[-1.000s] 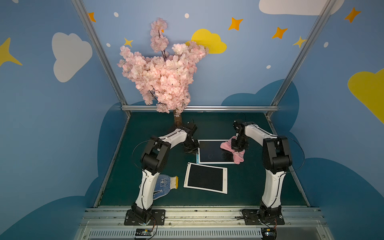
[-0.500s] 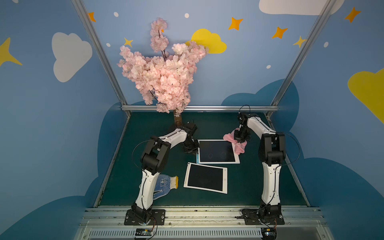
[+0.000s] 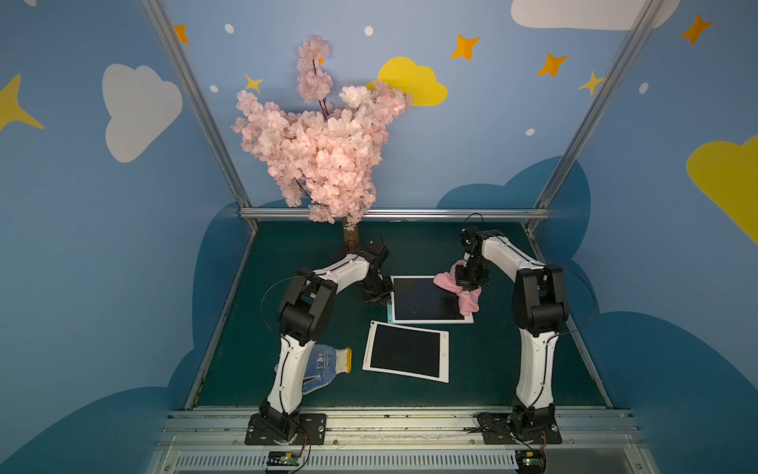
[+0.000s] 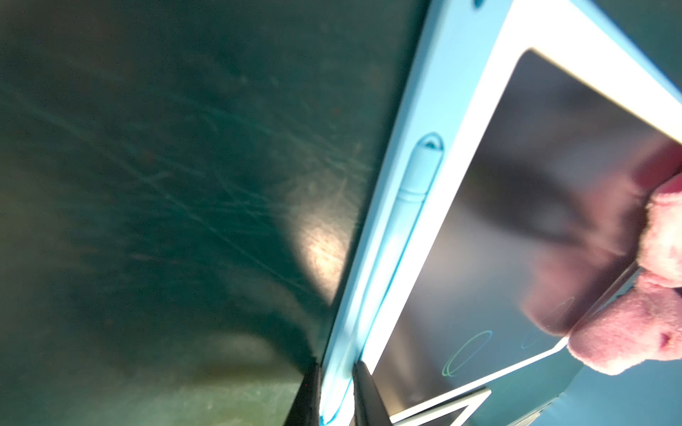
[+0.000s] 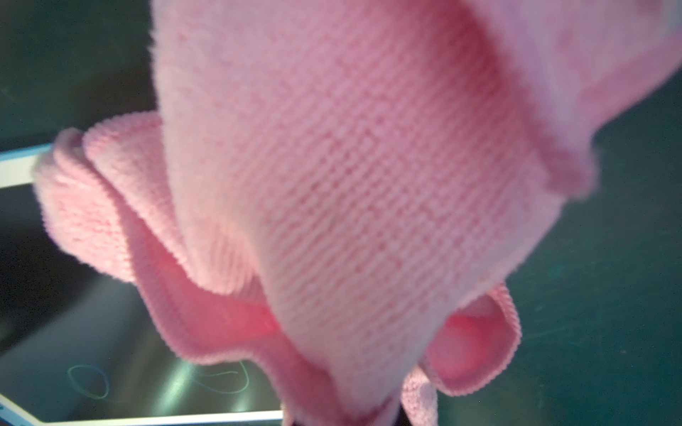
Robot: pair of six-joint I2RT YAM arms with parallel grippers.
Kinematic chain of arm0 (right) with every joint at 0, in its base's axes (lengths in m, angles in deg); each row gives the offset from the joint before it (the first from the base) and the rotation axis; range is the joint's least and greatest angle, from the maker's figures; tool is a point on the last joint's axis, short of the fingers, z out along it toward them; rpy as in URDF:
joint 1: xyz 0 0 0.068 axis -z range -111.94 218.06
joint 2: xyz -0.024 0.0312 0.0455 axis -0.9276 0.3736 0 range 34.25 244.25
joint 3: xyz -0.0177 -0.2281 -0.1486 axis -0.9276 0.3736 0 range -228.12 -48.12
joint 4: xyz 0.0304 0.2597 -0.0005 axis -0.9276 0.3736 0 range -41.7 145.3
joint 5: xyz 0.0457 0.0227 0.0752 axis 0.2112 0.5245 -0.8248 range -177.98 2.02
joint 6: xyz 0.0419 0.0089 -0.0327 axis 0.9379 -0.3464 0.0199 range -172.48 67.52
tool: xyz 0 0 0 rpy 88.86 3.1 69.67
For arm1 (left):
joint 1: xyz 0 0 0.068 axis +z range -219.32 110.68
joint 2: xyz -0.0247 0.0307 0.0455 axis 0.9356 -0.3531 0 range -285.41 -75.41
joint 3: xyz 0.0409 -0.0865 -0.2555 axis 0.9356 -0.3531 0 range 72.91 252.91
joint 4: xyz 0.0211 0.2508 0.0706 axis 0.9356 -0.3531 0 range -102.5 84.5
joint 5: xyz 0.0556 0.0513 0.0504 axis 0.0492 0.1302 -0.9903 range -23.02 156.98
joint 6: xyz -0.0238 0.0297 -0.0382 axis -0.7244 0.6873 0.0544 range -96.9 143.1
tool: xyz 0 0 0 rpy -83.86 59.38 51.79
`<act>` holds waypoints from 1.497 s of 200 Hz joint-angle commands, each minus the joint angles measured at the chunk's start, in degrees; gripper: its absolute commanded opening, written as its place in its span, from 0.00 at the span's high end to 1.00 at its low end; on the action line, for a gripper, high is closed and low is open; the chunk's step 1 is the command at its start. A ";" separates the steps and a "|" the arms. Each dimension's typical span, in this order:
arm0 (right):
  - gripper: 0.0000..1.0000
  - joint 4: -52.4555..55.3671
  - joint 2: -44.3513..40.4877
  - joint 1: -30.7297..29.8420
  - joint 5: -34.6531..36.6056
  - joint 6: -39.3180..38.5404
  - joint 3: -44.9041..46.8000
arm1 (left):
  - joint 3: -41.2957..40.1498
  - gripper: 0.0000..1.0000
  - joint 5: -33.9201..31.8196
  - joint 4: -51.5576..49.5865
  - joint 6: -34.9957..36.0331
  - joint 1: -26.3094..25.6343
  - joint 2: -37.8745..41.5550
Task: Wipe the drawing tablet
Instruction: Wipe the dirt from the drawing tablet.
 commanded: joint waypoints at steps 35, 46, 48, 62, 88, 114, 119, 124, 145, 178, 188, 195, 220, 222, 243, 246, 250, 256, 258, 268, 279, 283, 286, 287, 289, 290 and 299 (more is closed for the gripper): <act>1.00 2.67 4.10 1.92 1.52 0.84 -0.25 | -1.82 0.81 -5.22 1.61 0.55 1.45 -2.14; 1.00 2.99 3.94 1.96 2.42 0.59 0.83 | -1.76 0.81 -5.20 1.59 0.47 1.42 -2.24; 1.00 2.89 3.75 2.09 2.52 0.59 1.22 | -1.81 0.81 -5.20 1.63 0.47 1.40 -2.25; 1.00 2.28 2.71 2.31 2.85 0.59 4.03 | -1.58 0.81 -5.19 1.60 0.54 1.43 -2.20; 1.00 1.16 1.67 2.16 2.45 0.48 7.06 | -1.45 0.81 -5.20 1.66 0.51 1.52 -2.42; 1.00 1.99 3.25 1.21 2.62 0.94 5.22 | -1.50 0.81 -5.11 1.59 0.47 1.57 -2.47; 1.00 2.14 3.59 0.96 2.67 1.02 4.70 | -1.50 0.81 -5.12 1.60 0.47 1.59 -2.46; 1.00 2.24 3.98 0.72 2.54 1.03 4.10 | -1.59 0.81 -5.19 1.57 0.50 1.60 -2.38; 1.00 3.63 6.09 -0.50 2.44 0.71 0.73 | -1.54 0.81 -5.35 1.41 0.55 1.60 -2.28; 1.00 5.35 8.22 -3.18 2.44 -0.76 -3.62 | -1.45 0.81 -5.59 1.32 0.40 1.77 -2.29; 1.00 5.29 8.14 -3.78 2.29 -0.71 -3.56 | -1.33 0.81 -5.50 1.32 0.29 1.76 -2.36; 1.00 5.07 7.94 -3.97 1.77 -0.36 -3.10 | -1.18 0.81 -5.50 1.27 0.22 1.75 -2.41; 1.00 4.18 7.36 -3.22 1.68 0.31 -1.16 | -0.76 0.81 -5.51 1.32 0.15 1.76 -2.72; 1.00 4.33 7.42 -3.05 1.88 0.37 -1.07 | -0.70 0.81 -5.51 1.32 0.17 1.73 -2.72; 1.00 4.27 6.50 0.04 2.74 0.56 -0.12 | -0.49 0.81 -5.55 1.06 0.22 1.77 -2.93; 1.00 4.35 6.33 0.59 3.02 0.77 -0.08 | -0.50 0.81 -5.55 1.06 0.17 1.77 -2.88; 1.00 4.50 6.22 1.34 3.01 0.46 -0.14 | -0.48 0.81 -5.54 1.06 0.18 1.71 -2.94; 1.00 5.04 6.28 2.30 3.52 0.36 -0.44 | -0.50 0.81 -5.57 1.06 0.19 1.76 -2.91; 1.00 5.23 6.31 2.59 3.54 0.25 -0.63 | -0.50 0.81 -5.55 1.06 0.18 1.75 -2.90; 1.00 6.05 6.43 3.97 3.65 -0.10 -1.22 | -0.45 0.81 -5.55 1.06 0.12 1.73 -2.92; 1.00 6.54 6.15 4.71 4.07 -0.52 -1.48 | -0.49 0.81 -5.55 1.06 0.13 1.69 -2.90; 1.00 6.55 5.96 4.76 4.08 -0.74 -1.36 | -0.47 0.81 -5.59 1.06 0.15 1.77 -2.92; 1.00 6.59 5.68 4.85 3.99 -0.84 -1.21 | -0.36 0.81 -5.55 1.06 0.18 1.74 -2.99; 1.00 6.57 5.68 4.77 3.99 -0.83 -1.17 | -0.39 0.81 -5.59 1.06 0.15 1.76 -2.99; 1.00 6.56 5.57 4.77 3.95 -0.99 -1.03 | -0.41 0.81 -5.56 1.06 0.17 1.77 -2.98; 1.00 6.55 5.45 4.73 3.93 -1.03 -0.95 | -0.41 0.81 -5.55 1.06 0.19 1.78 -2.98; 1.00 6.35 4.73 4.20 3.54 -1.23 -0.05 | -0.28 0.81 -5.66 1.06 0.20 1.78 -3.01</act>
